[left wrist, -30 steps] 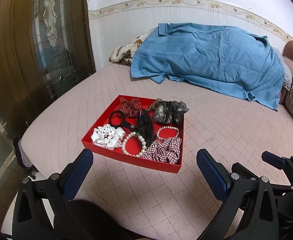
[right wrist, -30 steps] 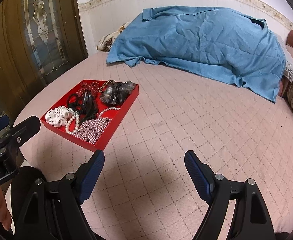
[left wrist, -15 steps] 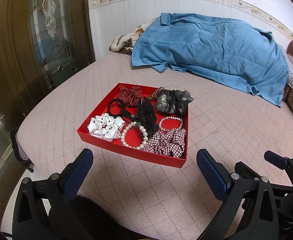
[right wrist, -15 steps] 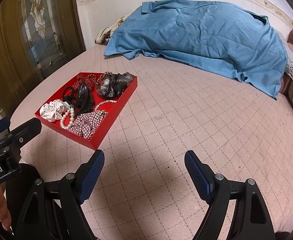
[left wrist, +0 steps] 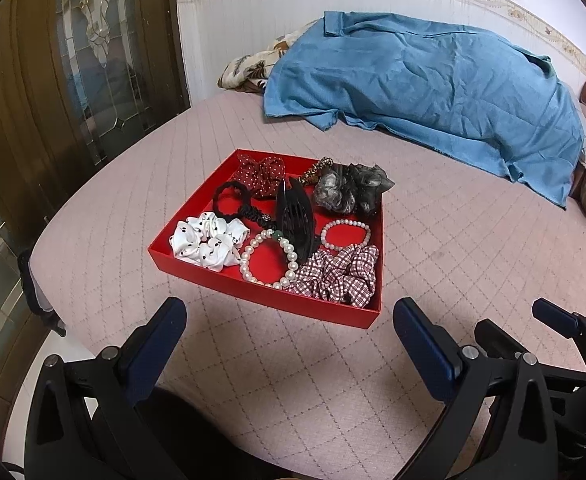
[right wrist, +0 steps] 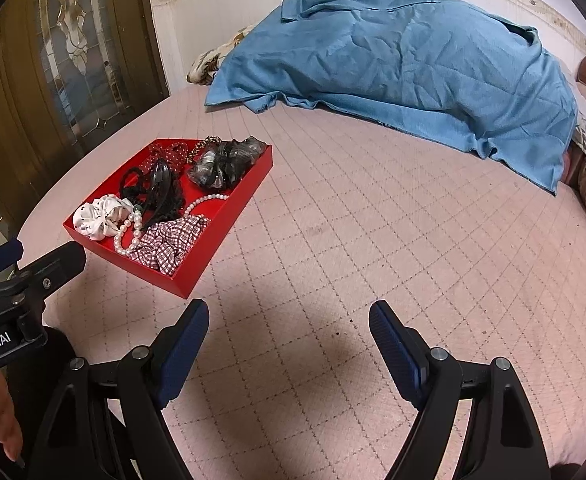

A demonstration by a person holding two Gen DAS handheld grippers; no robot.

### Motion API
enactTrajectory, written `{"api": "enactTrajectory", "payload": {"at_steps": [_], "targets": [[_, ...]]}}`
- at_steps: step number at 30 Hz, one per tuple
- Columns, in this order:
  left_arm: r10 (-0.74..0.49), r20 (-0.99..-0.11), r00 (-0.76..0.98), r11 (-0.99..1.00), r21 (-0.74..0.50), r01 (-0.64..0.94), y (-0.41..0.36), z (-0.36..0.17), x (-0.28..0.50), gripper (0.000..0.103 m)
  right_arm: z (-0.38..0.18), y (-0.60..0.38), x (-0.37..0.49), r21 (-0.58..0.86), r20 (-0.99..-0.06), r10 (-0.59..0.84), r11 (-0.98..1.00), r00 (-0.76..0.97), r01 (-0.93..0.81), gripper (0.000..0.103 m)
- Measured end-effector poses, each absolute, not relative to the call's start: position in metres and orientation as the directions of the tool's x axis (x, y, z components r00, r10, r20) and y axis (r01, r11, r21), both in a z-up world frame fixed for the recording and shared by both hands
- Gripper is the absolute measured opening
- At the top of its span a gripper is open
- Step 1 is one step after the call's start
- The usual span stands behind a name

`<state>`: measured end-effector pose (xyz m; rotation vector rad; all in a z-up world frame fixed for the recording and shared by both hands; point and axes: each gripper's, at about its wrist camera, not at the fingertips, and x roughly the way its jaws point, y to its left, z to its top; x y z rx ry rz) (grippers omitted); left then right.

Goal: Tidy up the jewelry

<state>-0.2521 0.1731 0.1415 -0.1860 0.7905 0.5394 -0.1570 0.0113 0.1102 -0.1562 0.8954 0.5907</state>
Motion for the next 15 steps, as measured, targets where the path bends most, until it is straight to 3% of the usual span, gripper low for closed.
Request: {"api": "enactTrajectory", "payload": {"at_steps": [15], "targets": [[0.373, -0.740, 0.560, 0.851, 0.032, -0.525, 0.1748, 0.1354, -0.2472, 0.103, 0.1054, 0.0120, -0.1549, 0.119, -0.777, 0.420, 0.830, 0.469, -0.546, 0.086]]}}
